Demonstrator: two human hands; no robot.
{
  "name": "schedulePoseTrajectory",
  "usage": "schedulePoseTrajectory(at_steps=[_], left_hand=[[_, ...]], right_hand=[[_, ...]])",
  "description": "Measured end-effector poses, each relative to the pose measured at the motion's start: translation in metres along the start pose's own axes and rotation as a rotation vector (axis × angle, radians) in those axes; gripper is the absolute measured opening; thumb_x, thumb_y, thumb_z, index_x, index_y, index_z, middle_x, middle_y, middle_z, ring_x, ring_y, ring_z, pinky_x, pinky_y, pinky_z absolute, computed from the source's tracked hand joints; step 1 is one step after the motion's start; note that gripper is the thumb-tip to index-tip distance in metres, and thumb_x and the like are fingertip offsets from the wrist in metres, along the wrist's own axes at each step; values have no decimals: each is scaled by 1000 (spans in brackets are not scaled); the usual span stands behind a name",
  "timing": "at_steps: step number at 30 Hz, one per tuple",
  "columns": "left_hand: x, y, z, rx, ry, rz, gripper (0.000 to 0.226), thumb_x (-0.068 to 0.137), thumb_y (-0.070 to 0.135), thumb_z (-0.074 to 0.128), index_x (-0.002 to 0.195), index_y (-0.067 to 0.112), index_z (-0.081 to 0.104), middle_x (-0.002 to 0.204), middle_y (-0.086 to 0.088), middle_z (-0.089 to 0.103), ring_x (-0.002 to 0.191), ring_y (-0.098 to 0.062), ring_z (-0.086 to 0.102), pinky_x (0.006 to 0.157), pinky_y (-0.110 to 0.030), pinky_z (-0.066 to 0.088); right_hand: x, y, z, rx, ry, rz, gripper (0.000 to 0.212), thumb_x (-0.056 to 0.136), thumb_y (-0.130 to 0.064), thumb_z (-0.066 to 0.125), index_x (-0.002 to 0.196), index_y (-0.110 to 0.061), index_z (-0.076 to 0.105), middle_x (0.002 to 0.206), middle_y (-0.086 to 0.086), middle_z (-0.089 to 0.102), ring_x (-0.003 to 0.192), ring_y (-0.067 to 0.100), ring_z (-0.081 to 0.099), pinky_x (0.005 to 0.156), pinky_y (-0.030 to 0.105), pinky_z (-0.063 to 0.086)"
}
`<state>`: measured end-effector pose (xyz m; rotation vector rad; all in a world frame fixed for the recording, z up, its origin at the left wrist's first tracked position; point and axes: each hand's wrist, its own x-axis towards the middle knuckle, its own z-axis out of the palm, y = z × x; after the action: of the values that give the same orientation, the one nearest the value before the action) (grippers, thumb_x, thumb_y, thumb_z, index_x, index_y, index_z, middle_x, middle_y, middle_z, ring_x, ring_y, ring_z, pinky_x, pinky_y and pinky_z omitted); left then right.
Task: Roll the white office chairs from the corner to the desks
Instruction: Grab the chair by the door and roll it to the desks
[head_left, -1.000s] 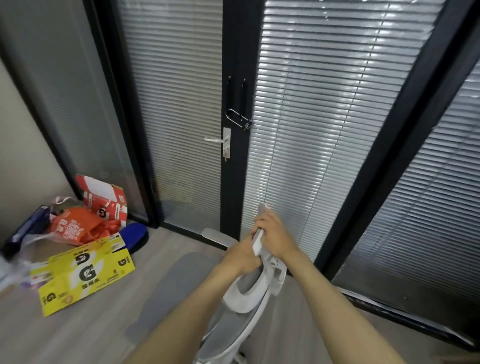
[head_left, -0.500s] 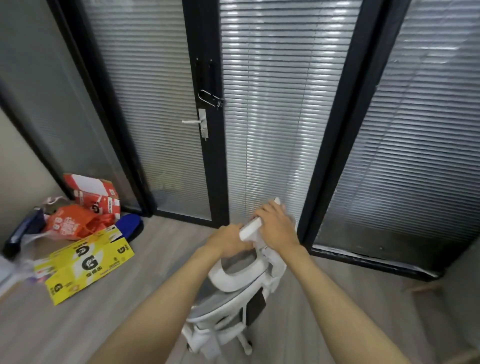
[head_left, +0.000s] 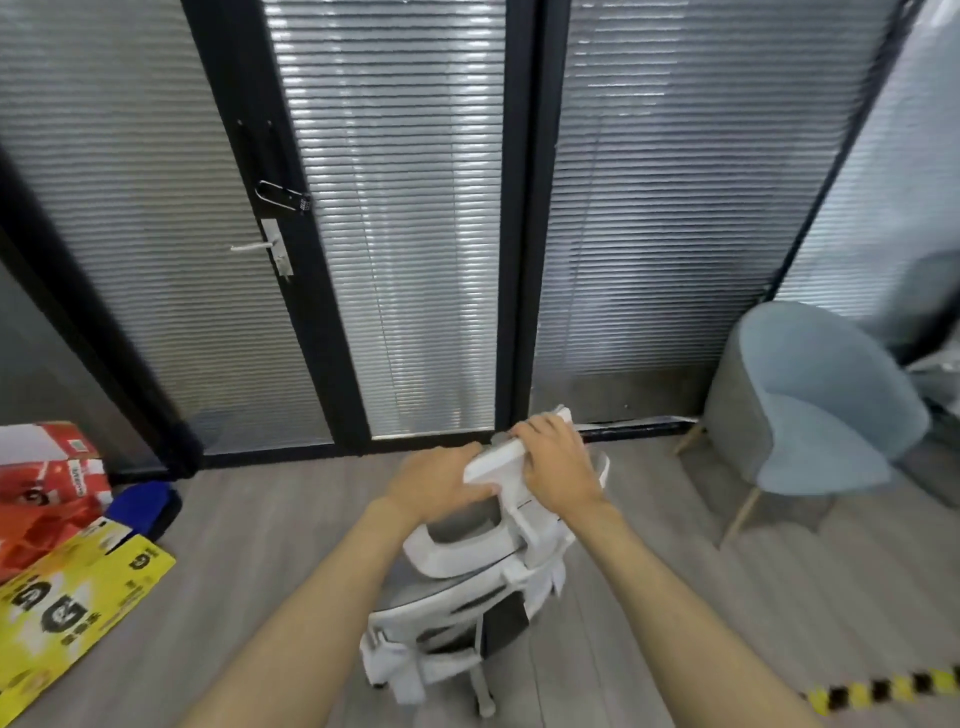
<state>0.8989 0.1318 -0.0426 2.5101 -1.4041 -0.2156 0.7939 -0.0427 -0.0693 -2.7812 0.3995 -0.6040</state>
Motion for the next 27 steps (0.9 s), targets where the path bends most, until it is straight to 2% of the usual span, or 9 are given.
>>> schedulePoseTrajectory(at_steps=[3,5,8,14,17,22,27], left_hand=[[-27,17,18,3,126,98,54,86,69,59,127,34,59,114,9,70,103,-20,66,79,-33,49],[-42,28,29,-9,178,161,52,84,73,58,123,40,60,110,13,71,100,-17,67,79,-33,51],[-62,48,38,-29,136,234,54,81,80,53,117,41,60,105,14,70,95,-16,67,77,-35,52],[-101,100,52,60,98,361,57,80,86,46,113,41,56,98,14,70,89,-17,66,72,-35,52],[-127,135,58,70,47,436,57,80,87,44,109,40,57,95,14,69,85,-16,65,68,-33,49],[-175,198,78,146,72,518,69,74,94,37,93,31,56,85,9,68,80,-19,66,63,-34,49],[-243,270,100,176,99,564,75,69,95,43,95,27,62,87,6,71,85,-21,68,62,-32,43]], right_hand=[[-47,-8,-12,-29,33,95,37,78,-7,48,109,-16,65,109,0,61,112,25,50,101,45,43],[-78,-8,-22,-28,27,148,41,77,-12,40,109,-15,65,109,1,60,112,27,50,100,47,42],[-125,-11,-43,-67,16,207,50,76,-22,30,112,-16,64,109,2,60,112,28,49,102,49,41],[-218,-24,-82,-127,102,281,40,79,-9,50,115,-17,67,108,2,64,110,28,51,101,42,43],[-270,-29,-102,-189,123,347,35,81,-10,57,113,-19,67,108,0,64,110,27,52,100,41,43],[-363,-44,-133,-289,160,463,30,77,-16,53,105,-20,62,103,0,60,104,28,52,93,43,44],[-463,-65,-164,-352,170,599,31,76,-24,51,106,-22,57,107,-1,57,110,26,50,86,46,48]])
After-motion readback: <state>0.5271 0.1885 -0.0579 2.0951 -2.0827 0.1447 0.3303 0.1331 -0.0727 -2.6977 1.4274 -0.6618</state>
